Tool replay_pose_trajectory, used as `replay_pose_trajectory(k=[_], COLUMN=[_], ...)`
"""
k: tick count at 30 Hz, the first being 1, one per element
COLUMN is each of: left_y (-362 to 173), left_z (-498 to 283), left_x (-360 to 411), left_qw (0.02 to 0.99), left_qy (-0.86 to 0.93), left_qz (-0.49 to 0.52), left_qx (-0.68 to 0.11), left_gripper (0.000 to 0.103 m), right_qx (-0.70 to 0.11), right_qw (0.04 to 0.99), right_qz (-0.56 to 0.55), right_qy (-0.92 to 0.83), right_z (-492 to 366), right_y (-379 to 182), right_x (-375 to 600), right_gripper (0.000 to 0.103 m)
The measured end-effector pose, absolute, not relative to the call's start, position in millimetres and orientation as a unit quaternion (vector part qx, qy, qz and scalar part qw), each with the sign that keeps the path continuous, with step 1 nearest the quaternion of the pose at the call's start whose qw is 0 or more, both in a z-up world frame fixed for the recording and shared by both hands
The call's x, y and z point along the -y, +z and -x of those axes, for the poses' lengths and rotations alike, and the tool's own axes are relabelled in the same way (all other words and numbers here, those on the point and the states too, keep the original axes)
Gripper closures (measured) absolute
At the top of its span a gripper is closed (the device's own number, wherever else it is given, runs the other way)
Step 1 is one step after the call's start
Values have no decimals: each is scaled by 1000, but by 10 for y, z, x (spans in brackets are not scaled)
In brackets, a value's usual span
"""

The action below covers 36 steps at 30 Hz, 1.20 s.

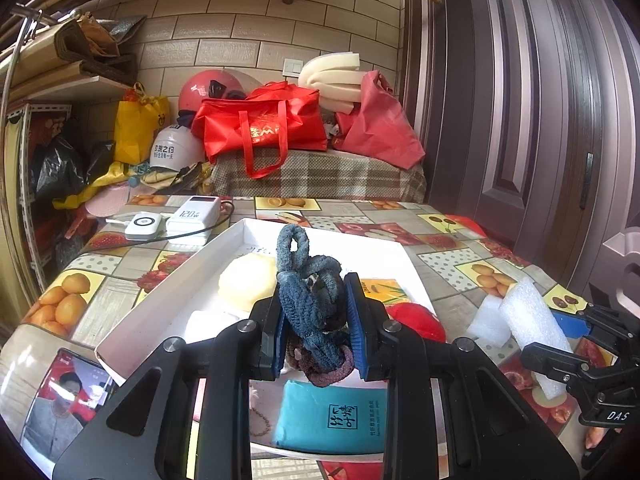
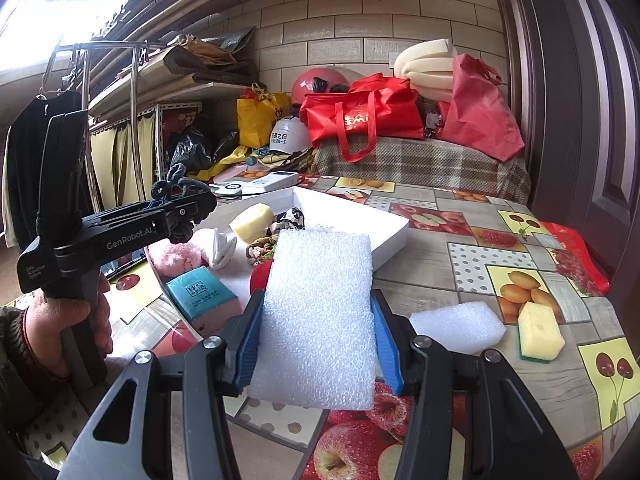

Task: Organize soft objects
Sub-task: 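Drop the blue rope into the box with the left gripper while the right holds the foam block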

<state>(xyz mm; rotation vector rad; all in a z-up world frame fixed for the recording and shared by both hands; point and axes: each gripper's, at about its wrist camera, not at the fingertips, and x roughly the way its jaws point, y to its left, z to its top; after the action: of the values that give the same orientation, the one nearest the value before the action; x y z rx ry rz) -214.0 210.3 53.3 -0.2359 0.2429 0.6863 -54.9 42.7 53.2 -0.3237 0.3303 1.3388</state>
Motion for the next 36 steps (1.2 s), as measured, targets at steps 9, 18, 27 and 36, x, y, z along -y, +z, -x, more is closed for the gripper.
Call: replay_pose_trajectory(k=[9, 18, 27, 36], left_y=[518, 488, 483, 496], left_z=[2293, 2474, 2358, 2217], left_x=[-2391, -2782, -2828, -2698], left_qw=[915, 894, 896, 901], left_qy=[361, 398, 392, 390], left_qz=[146, 180, 172, 128], left_qx=[-108, -99, -117, -137], left_gripper=[78, 78, 78, 78], right_qx=[-163, -166, -216, -215], right_qw=[739, 706, 673, 710], right_qz=[164, 194, 207, 211], right_qy=[632, 660, 677, 636], right_z=[647, 830, 818, 656], right_y=[492, 443, 360, 367], right_x=[-616, -838, -1241, -1733], right_gripper=[53, 53, 53, 53])
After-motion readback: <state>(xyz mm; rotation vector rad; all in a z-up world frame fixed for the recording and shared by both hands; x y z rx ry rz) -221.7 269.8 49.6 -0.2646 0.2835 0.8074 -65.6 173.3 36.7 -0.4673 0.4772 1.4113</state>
